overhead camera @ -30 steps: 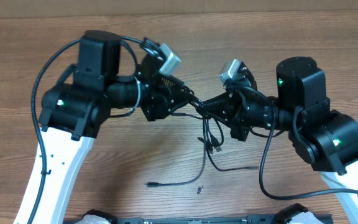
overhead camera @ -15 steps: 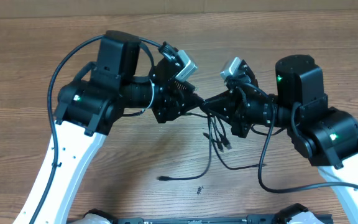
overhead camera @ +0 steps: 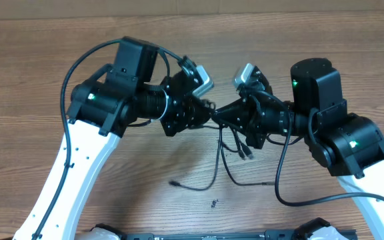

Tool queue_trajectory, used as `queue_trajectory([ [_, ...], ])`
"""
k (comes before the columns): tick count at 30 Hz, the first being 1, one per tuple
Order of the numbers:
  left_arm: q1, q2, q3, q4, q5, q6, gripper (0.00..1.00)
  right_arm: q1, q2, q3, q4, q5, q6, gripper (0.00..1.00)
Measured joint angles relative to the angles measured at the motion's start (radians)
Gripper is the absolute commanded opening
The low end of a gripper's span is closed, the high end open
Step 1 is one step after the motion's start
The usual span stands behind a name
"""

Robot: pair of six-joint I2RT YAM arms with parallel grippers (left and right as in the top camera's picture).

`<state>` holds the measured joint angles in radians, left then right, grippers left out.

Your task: Untangle cables

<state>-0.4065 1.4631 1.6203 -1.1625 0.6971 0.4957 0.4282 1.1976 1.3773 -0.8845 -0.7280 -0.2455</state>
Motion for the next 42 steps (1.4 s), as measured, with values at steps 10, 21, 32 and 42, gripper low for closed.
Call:
queue_trajectory([
  [10, -0.013, 0.003, 0.0, -0.003, -0.093, 0.206, 0.04, 0.0, -0.001, 0.0, 0.003, -0.015, -0.006, 0.04],
  [21, -0.005, 0.007, 0.0, 0.028, -0.088, 0.217, 0.04, 0.0, -0.012, 0.0, 0.0, -0.023, -0.014, 0.24],
  [32, 0.158, 0.01, 0.0, 0.024, 0.079, 0.19, 0.04, 0.0, -0.013, 0.0, 0.0, 0.037, -0.016, 0.22],
  [42, 0.169, 0.01, 0.0, -0.019, 0.138, 0.188, 0.04, 0.0, -0.013, 0.0, 0.049, 0.113, -0.007, 0.16],
])
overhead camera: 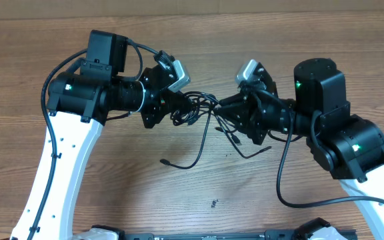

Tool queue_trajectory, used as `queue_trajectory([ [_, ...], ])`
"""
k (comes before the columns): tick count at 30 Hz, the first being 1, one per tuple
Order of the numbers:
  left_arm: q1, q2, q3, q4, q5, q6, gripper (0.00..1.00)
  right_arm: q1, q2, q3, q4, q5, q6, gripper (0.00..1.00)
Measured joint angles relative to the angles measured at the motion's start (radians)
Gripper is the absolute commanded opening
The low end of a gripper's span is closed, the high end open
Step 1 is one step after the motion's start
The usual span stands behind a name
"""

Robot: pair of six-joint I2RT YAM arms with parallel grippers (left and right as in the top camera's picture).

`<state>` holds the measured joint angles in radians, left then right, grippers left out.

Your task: Untangle cables

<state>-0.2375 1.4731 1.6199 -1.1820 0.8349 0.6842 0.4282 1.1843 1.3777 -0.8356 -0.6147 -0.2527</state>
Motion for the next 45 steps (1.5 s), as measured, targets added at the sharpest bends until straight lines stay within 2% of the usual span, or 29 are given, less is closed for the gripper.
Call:
queue_trajectory([
  [13, 0.0, 0.0, 0.0, -0.005, -0.005, 0.0, 0.04, 0.0, -0.005, 0.0, 0.048, 0.092, 0.017, 0.16],
  [17, 0.0, 0.0, 0.0, -0.016, -0.002, 0.001, 0.04, 0.0, -0.009, 0.0, 0.053, 0.192, 0.017, 0.19],
  [24, 0.0, 0.0, 0.0, -0.016, 0.122, 0.033, 0.04, 0.0, 0.012, 0.0, 0.046, 0.316, 0.016, 0.19],
  [28, 0.0, 0.0, 0.0, -0.019, 0.161, 0.038, 0.04, 0.0, 0.055, 0.0, 0.038, 0.331, 0.017, 0.15],
  [34, 0.0, 0.0, 0.0, -0.019, 0.168, 0.049, 0.04, 0.0, 0.075, 0.0, 0.027, 0.267, 0.012, 0.14],
  [45, 0.0, 0.001, -0.001, -0.005, 0.168, 0.052, 0.04, 0.0, 0.059, 0.0, -0.079, 0.025, -0.046, 0.14],
])
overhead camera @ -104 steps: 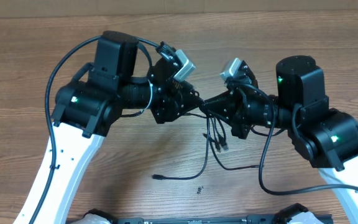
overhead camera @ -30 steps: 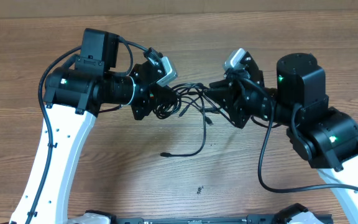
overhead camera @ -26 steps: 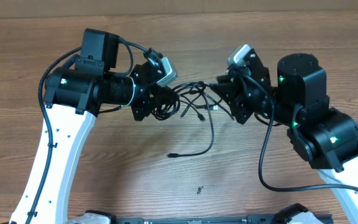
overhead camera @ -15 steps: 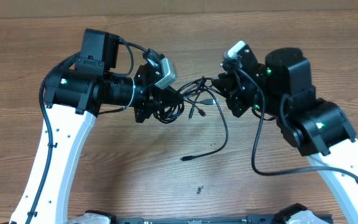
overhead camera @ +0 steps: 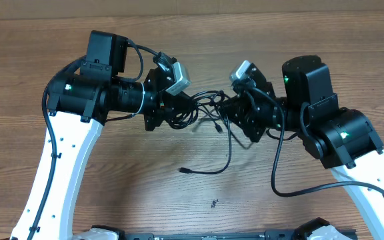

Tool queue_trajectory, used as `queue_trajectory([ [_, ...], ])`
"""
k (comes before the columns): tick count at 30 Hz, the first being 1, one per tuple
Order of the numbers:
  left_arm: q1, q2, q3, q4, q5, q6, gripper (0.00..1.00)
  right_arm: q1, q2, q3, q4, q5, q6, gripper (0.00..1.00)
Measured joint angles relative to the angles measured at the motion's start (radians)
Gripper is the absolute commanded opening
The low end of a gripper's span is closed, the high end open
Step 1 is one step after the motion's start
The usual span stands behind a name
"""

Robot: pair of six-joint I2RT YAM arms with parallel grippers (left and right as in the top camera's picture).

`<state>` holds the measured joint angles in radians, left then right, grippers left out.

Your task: Untangle cables

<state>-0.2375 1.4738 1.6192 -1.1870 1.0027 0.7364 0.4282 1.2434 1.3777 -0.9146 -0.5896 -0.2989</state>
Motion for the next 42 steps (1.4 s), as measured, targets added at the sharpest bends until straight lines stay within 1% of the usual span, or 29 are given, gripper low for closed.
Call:
queue_trajectory([
  [4, 0.0, 0.0, 0.0, 0.009, -0.004, 0.0, 0.04, 0.0, 0.0, 0.0, -0.003, -0.084, -0.02, 0.13],
  [10, 0.002, 0.0, 0.0, 0.009, -0.004, -0.001, 0.04, 0.0, 0.0, 0.0, 0.006, -0.155, -0.049, 0.11],
  [16, 0.002, 0.0, 0.0, 0.008, -0.005, -0.001, 0.04, 0.0, 0.0, 0.0, 0.023, -0.187, -0.057, 0.09],
  [18, 0.002, 0.0, 0.0, 0.008, -0.005, -0.001, 0.04, 0.0, 0.0, 0.0, 0.031, -0.193, -0.061, 0.07],
  [19, 0.002, 0.0, 0.0, 0.008, -0.005, -0.001, 0.04, 0.0, 0.0, 0.0, 0.033, -0.193, -0.061, 0.04],
  [29, 0.002, 0.0, 0.0, 0.005, -0.008, -0.001, 0.04, 0.0, 0.0, 0.0, 0.026, -0.203, -0.065, 0.04],
  [30, 0.002, 0.0, 0.0, 0.005, -0.008, -0.001, 0.04, 0.0, 0.0, 0.0, 0.017, -0.207, -0.065, 0.06],
  [31, 0.002, 0.0, 0.0, 0.005, -0.008, -0.001, 0.04, 0.0, 0.0, 0.0, 0.014, -0.208, -0.064, 0.36],
  [32, 0.002, 0.0, 0.0, 0.005, -0.008, -0.001, 0.04, 0.0, 0.0, 0.0, 0.012, -0.208, -0.066, 0.49],
  [33, 0.002, 0.0, 0.0, 0.005, -0.008, -0.001, 0.04, 0.0, 0.0, 0.0, 0.011, -0.208, -0.064, 0.7],
  [35, 0.002, 0.0, 0.0, 0.005, -0.008, -0.001, 0.04, 0.0, 0.0, 0.0, 0.01, -0.207, -0.065, 0.87],
  [36, 0.002, 0.0, 0.0, 0.005, -0.008, -0.001, 0.04, 0.0, 0.0, 0.0, 0.01, -0.208, -0.066, 0.89],
  [38, 0.002, 0.0, 0.0, 0.005, -0.009, -0.001, 0.04, 0.0, 0.0, 0.0, 0.011, -0.208, -0.067, 0.98],
  [39, 0.002, 0.0, 0.0, 0.005, -0.01, -0.001, 0.04, 0.0, 0.0, 0.0, 0.012, -0.209, -0.072, 1.0],
  [42, 0.002, 0.0, 0.0, 0.005, -0.011, -0.001, 0.04, 0.004, 0.0, 0.0, 0.014, -0.21, -0.069, 1.0],
])
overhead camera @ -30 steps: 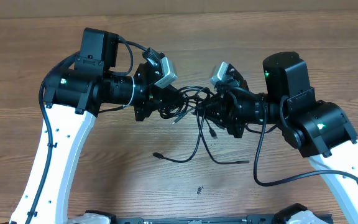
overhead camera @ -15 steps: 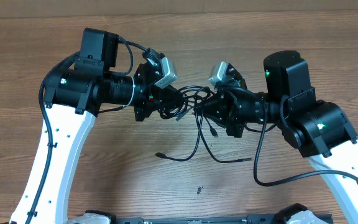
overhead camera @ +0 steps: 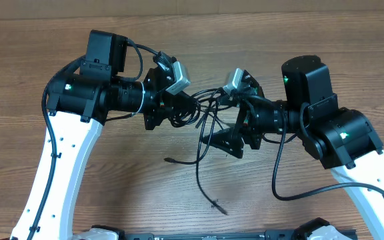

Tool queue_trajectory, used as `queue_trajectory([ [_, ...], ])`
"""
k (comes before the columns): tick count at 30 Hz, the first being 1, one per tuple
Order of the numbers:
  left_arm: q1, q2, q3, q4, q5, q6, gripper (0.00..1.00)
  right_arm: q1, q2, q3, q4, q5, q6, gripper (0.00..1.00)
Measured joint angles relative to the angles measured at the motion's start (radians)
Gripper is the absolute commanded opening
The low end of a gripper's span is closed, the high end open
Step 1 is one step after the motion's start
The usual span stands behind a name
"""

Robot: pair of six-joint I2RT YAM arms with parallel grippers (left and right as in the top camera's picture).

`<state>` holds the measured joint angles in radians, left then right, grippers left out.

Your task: Untangle cables

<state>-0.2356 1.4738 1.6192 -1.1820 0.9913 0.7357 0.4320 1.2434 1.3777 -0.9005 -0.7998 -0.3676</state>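
A tangle of thin black cables (overhead camera: 202, 105) hangs between the two arms above the wooden table. My left gripper (overhead camera: 189, 111) is shut on the left side of the knot. The right gripper (overhead camera: 205, 140) sits lower, its wrist turned, with its fingers closed to one dark wedge on a strand just below the tangle. From there a long strand (overhead camera: 199, 175) drops to the table, its end (overhead camera: 225, 211) lying near the front. A second loose end with a plug (overhead camera: 168, 160) rests on the table to the left.
The wooden table (overhead camera: 325, 60) carries nothing else but the cables. The right arm's own thick black cable (overhead camera: 277, 180) loops down beside its white link. A dark base bar (overhead camera: 212, 236) runs along the front edge.
The right gripper has turned and dropped from beside the knot to below it. A long strand now trails to the table front. The left arm has not moved.
Both grippers first met at the centre with cables dangling below. Then the left arm stood further left, the tangle stretched between them. The right gripper then stood close to the knot, and now it is lower with one strand hanging long.
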Motion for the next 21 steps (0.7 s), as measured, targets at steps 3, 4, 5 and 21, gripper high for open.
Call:
queue_trajectory([
  [3, 0.0, 0.0, 0.0, 0.0, 0.0, 0.0, 0.04, 0.001, 0.0, 0.0, -0.001, 0.006, 0.002, 1.0],
  [4, 0.0, 0.0, 0.0, 0.0, 0.0, 0.0, 0.04, 0.001, 0.0, 0.0, -0.002, 0.012, 0.006, 1.0],
  [5, 0.0, 0.0, 0.0, 0.0, 0.0, 0.0, 0.04, 0.001, 0.0, 0.0, -0.002, 0.027, 0.021, 1.0],
  [21, 0.0, 0.0, 0.0, -0.002, -0.085, -0.003, 0.04, 0.002, -0.002, 0.0, -0.204, 0.636, 0.303, 1.0],
])
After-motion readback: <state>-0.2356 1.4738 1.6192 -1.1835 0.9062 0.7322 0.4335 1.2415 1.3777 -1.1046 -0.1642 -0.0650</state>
